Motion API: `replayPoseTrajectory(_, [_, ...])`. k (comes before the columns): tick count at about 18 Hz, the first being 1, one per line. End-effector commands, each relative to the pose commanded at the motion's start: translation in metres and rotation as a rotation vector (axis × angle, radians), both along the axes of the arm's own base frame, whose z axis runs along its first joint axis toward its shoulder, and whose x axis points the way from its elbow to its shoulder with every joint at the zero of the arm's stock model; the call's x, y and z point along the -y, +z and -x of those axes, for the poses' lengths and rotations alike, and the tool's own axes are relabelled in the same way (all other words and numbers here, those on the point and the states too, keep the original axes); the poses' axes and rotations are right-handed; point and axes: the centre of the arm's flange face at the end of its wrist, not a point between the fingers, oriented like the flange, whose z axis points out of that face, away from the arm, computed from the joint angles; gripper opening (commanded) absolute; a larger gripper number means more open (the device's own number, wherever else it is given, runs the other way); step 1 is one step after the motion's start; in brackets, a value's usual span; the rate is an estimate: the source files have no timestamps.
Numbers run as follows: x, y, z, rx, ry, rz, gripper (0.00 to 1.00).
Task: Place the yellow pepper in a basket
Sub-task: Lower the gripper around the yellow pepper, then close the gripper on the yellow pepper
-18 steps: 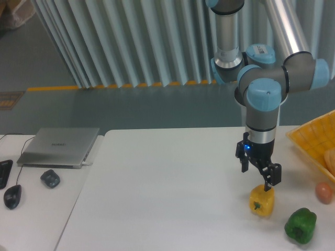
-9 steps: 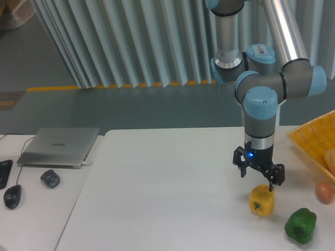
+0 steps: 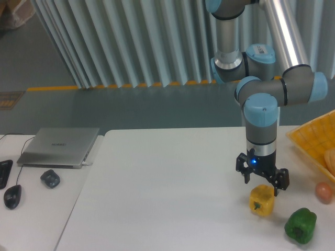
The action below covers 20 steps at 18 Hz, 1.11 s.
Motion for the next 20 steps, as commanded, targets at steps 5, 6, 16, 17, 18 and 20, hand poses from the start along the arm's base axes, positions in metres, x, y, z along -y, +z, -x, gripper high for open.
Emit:
replayPoseTrajectory(5, [-0.009, -0.012, 0.002, 0.005, -0.010, 0.010, 1.00])
replayPoseTrajectory(6, [-0.009, -0.016, 0.003, 0.002, -0.010, 0.017, 1.00])
replayPoseTrajectory(16, [-0.011, -0.024, 0.000, -0.009, -0.040, 0.040, 1.00])
replayPoseTrajectory(17, [-0.010, -0.026, -0.001, -0.008, -0.042, 0.046, 1.00])
replayPoseTrajectory(18, [-0.010, -0.028, -0.002, -0.018, -0.045, 0.059, 1.00])
replayPoseTrajectory(20, [-0.009, -0.029, -0.002, -0.041, -0.049, 0.081, 0.85])
